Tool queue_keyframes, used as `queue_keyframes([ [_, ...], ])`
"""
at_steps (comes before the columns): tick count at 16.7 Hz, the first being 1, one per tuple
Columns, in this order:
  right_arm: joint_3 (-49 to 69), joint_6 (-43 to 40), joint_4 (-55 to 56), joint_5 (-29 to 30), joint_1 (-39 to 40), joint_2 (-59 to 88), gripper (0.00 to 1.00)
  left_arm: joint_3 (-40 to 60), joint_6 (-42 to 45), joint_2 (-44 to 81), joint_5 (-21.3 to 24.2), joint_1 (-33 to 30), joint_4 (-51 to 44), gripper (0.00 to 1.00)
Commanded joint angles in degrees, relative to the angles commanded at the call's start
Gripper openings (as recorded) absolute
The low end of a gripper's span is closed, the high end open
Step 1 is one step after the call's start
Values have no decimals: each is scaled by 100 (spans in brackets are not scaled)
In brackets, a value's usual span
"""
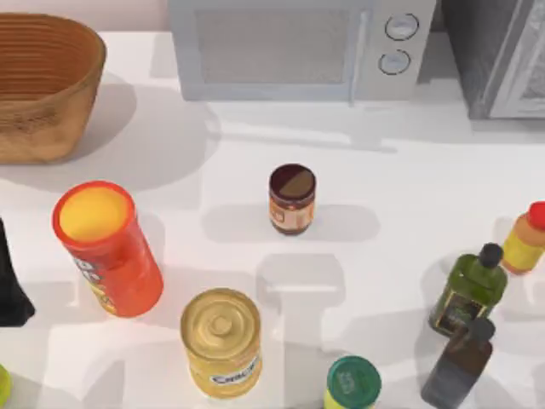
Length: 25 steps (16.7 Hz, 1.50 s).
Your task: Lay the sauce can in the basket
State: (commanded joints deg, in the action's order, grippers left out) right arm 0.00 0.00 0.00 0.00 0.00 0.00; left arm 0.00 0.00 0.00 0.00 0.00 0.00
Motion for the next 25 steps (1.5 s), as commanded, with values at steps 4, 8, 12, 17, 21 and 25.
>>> queue_keyframes([
  [4, 0, 0, 0, 0, 0, 0, 100, 96, 103, 175, 105, 12, -62, 100],
  [8, 0, 0, 0, 0, 0, 0, 100, 712, 651, 1255, 667, 13, -362, 100],
  [12, 0, 0, 0, 0, 0, 0, 100, 1799, 1419, 3208, 1497, -73, -675, 100],
  [17, 0, 0, 0, 0, 0, 0, 100, 3635, 2499, 6191, 2694, -357, -875, 100],
  [21, 0, 0, 0, 0, 0, 0, 100, 5126, 3403, 8421, 3607, -789, -924, 100],
  [25, 0, 0, 0, 0, 0, 0, 100, 6245, 4298, 10258, 4322, -1302, -979, 100],
])
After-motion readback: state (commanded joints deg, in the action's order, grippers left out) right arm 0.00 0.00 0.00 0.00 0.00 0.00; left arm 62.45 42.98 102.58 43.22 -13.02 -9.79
